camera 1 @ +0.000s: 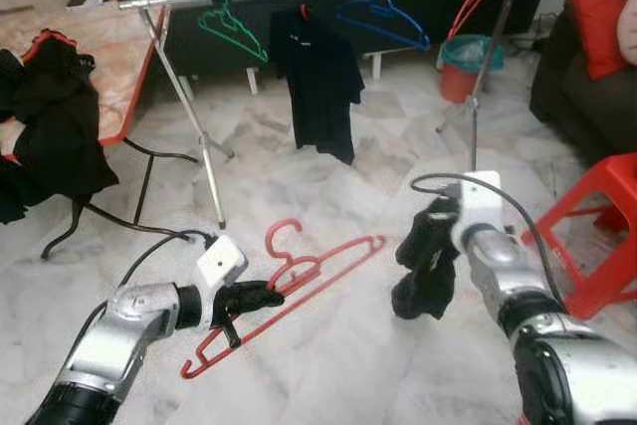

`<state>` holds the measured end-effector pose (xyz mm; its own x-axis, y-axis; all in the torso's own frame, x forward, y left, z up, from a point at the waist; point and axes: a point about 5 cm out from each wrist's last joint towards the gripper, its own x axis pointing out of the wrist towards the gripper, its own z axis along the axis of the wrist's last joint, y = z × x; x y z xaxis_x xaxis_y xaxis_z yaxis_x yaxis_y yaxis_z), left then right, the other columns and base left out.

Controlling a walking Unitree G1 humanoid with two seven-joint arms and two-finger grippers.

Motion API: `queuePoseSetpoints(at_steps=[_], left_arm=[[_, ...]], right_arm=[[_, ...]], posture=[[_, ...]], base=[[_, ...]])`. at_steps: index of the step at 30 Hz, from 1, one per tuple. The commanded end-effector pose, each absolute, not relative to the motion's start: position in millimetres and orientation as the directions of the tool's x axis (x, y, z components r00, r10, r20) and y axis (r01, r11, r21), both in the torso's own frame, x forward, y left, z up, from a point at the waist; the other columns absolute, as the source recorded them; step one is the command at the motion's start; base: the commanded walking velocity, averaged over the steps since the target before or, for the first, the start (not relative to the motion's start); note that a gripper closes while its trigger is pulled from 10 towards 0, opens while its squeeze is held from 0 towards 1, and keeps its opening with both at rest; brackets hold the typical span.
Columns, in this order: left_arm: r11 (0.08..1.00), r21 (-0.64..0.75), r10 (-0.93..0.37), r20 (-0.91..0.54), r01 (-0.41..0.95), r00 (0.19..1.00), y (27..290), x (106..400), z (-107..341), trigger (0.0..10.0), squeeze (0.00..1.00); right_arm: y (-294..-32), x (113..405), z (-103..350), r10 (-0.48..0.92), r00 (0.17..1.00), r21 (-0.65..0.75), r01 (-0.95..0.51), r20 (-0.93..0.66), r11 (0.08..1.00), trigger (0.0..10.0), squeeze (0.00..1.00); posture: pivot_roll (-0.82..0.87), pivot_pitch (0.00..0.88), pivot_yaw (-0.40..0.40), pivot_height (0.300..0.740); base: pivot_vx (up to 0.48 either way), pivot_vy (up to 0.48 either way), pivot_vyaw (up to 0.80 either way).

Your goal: Hang hanger

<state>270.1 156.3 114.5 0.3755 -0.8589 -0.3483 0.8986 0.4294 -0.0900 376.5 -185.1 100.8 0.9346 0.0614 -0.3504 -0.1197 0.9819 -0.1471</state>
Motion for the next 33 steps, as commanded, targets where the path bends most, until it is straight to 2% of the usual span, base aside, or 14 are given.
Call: queuePoseSetpoints(at_steps=[1,4,8,11,16,23,24,27,33], left_arm=[[0.387,-0.095,-0.873,-0.359,0.917,0.331,156,268,119,10.0,0.00],[0.310,-0.112,-0.890,-0.385,0.944,0.247,153,260,118,10.0,0.00],[0.281,-0.111,-0.881,-0.425,0.953,0.210,154,256,116,10.0,0.00],[0.367,-0.057,-0.831,-0.467,0.928,0.300,154,266,110,10.0,0.00],[0.468,-0.006,-0.789,-0.455,0.884,0.414,151,278,107,10.0,0.00],[0.522,0.003,-0.776,-0.414,0.853,0.476,146,286,108,10.0,0.00],[0.553,0.015,-0.757,-0.410,0.833,0.509,146,289,106,10.0,0.00],[0.583,0.016,-0.741,-0.401,0.813,0.539,146,292,105,10.0,0.00],[0.623,0.027,-0.713,-0.390,0.782,0.582,146,297,104,10.0,0.00]], right_arm=[[-175,381,107,0.123,0.920,-0.173,-0.199,-0.372,0.965,10.0,0.00],[-173,384,111,0.115,0.918,-0.228,-0.213,-0.380,0.950,10.0,0.00],[-174,389,120,0.081,0.928,-0.243,-0.178,-0.363,0.954,10.0,0.00],[-167,394,130,0.099,0.937,-0.211,-0.176,-0.334,0.962,10.0,0.00],[-152,395,132,0.160,0.931,-0.184,-0.230,-0.329,0.956,10.0,0.00],[-148,392,125,0.169,0.922,-0.178,-0.243,-0.349,0.954,10.0,0.00],[-148,392,124,0.172,0.920,-0.173,-0.244,-0.351,0.954,10.0,0.00],[-147,391,123,0.178,0.918,-0.161,-0.247,-0.353,0.956,10.0,0.00],[-147,390,122,0.185,0.916,-0.149,-0.251,-0.356,0.956,10.0,0.00]], posture=[[-0.04,0.038,0.062,0.740],[-0.04,0.042,0.063,0.740],[-0.03,0.045,0.062,0.740],[-0.03,0.046,0.063,0.740],[-0.03,0.048,0.067,0.740],[-0.03,0.048,0.067,0.740],[-0.03,0.048,0.065,0.740],[-0.03,0.048,0.065,0.740],[-0.04,0.046,0.065,0.740]], base=[[0.000,0.000,0.00],[0.000,0.000,0.00],[0.000,0.000,0.00],[0.000,0.000,0.00],[0.000,0.000,0.00],[0.000,0.000,0.00],[0.000,0.000,0.00],[0.000,0.000,0.00],[0.000,0.000,0.00]])
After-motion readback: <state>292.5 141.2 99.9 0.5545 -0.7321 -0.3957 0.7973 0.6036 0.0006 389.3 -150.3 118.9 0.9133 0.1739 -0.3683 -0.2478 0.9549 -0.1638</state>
